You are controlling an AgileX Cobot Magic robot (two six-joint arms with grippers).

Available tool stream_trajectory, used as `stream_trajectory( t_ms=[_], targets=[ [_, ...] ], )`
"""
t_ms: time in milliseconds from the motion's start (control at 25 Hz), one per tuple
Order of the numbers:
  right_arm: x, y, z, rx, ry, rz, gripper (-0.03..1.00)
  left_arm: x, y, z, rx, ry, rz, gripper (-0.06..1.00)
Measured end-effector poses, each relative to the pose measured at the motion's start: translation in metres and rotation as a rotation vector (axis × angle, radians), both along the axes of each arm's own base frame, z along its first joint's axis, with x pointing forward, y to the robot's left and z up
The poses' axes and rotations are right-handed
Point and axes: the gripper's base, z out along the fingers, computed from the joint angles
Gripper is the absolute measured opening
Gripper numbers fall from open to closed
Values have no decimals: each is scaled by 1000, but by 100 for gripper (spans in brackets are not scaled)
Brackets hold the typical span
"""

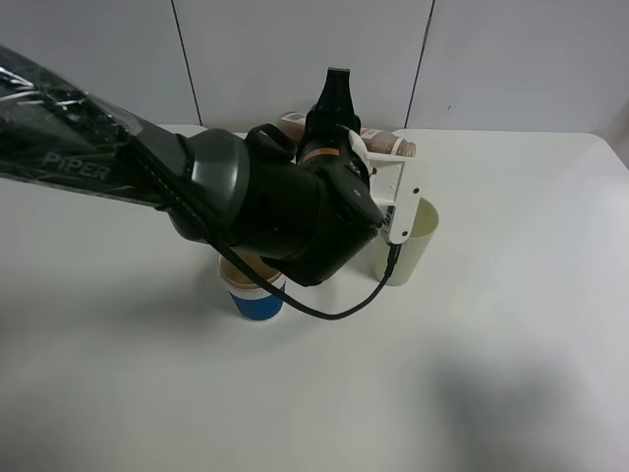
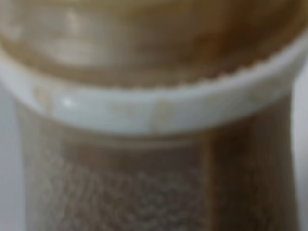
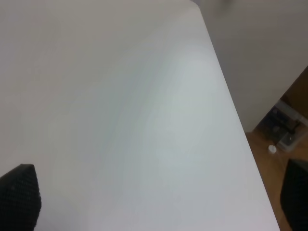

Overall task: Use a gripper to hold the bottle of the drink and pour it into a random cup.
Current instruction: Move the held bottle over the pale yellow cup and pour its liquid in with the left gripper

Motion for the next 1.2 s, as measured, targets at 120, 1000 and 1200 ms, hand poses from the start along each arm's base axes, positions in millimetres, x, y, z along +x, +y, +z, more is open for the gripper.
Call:
stream_trajectory(
  t_ms=[120,1000,1200],
  targets=[
    [0,0,0,0,0,0,99,0,0,0,2,0,-1,33],
    [0,0,0,0,0,0,99,0,2,2,12,-26,24,33],
    [0,0,0,0,0,0,99,1,3,3,15,-35,34,33]
  ],
)
